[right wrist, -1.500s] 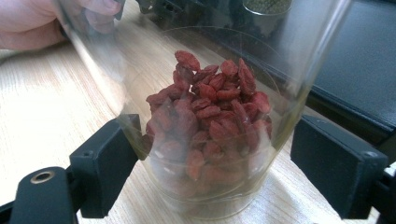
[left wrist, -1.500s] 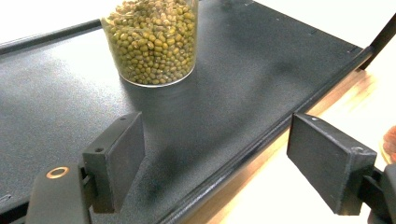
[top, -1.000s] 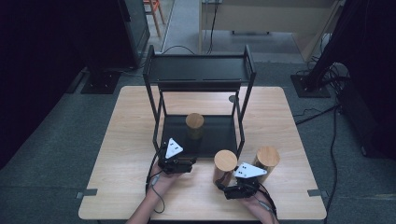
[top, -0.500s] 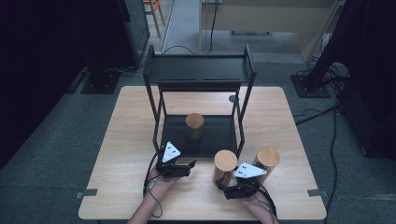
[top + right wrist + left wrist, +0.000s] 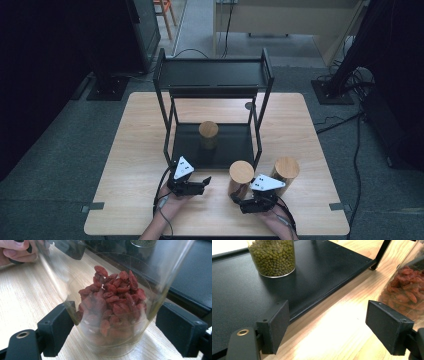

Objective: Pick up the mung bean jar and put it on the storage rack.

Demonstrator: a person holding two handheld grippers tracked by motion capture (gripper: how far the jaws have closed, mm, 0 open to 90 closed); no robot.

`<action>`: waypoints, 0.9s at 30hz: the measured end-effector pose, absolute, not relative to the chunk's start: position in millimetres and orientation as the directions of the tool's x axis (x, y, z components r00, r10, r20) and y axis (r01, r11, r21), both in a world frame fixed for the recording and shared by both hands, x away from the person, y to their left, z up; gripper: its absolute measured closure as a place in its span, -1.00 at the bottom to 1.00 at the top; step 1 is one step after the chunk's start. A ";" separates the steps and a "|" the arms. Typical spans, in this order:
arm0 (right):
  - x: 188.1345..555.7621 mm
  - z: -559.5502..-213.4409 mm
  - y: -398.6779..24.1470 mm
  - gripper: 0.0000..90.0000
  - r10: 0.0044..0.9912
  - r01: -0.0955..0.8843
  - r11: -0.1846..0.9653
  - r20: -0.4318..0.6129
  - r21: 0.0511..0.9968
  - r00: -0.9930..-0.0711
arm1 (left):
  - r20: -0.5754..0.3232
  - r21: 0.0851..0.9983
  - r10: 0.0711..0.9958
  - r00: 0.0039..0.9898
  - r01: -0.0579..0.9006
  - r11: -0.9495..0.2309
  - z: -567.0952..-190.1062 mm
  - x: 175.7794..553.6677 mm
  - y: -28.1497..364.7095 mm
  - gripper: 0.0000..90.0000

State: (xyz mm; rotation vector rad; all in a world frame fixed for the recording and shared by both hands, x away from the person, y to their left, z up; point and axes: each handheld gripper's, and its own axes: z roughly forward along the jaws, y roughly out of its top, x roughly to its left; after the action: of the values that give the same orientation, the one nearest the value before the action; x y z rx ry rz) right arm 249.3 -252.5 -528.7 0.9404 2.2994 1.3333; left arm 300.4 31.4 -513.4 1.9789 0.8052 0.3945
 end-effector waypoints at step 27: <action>249.7 -528.8 -252.8 -0.67 0.680 0.381 0.344 0.052 0.858 -0.732 | -0.035 0.845 0.667 0.744 0.378 -0.377 -523.5 280.7 31.2 -0.56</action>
State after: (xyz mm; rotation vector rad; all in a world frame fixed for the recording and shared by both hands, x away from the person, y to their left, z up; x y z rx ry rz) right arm 249.7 -252.8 -528.8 0.9424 2.2984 1.3378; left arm 280.7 31.2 -523.5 2.0084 0.7910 0.3898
